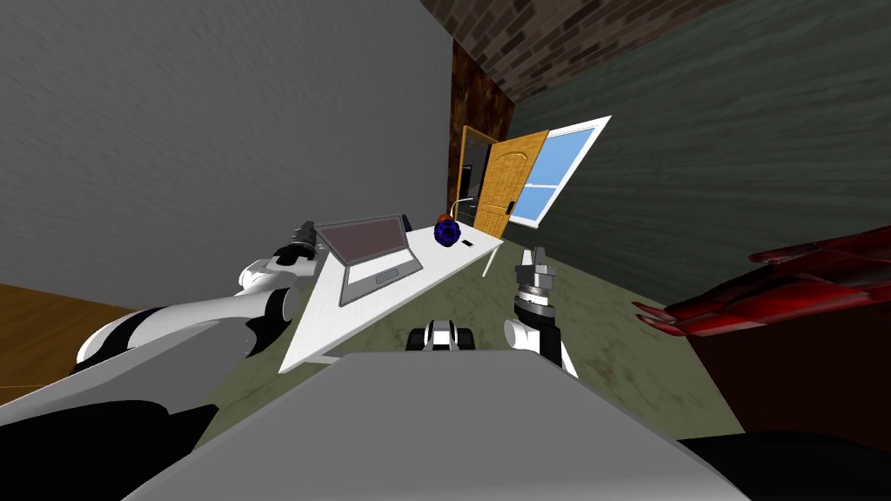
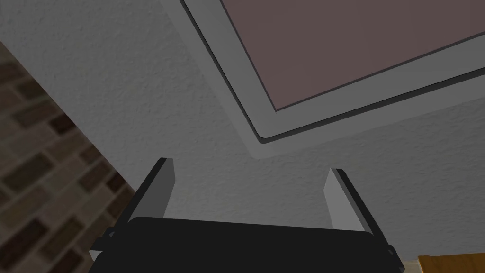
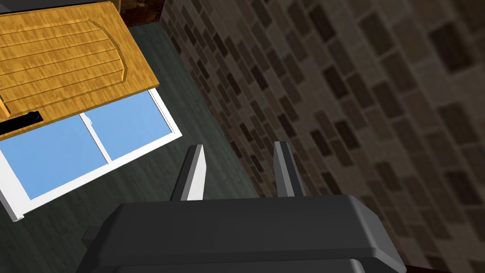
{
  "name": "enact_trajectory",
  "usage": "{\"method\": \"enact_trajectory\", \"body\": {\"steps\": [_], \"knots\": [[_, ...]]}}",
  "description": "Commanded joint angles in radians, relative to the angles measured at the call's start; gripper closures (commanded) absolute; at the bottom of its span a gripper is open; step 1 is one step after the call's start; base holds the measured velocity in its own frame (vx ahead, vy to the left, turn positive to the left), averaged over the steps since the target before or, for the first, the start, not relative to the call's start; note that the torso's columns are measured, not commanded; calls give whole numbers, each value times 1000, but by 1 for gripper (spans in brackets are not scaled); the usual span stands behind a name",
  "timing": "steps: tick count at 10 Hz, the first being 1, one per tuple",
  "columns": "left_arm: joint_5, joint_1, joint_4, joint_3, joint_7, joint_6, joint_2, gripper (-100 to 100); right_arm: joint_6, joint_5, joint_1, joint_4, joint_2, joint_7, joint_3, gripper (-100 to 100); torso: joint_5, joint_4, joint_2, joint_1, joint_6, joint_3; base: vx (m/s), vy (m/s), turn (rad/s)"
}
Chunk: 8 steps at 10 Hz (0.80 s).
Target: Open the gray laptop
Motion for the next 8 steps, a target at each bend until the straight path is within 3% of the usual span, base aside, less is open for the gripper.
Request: {"method": "enact_trajectory", "body": {"steps": [1,8], "knots": [[-10,-20,12,-17,9,41,20,-100,0,0,0,0,0,0,0,0,0,0,0,0,0,0,-21,23,-30],[-40,-66,33,-73,45,172,78,-100,0,0,0,0,0,0,0,0,0,0,0,0,0,0,-22,23,-62]]}}
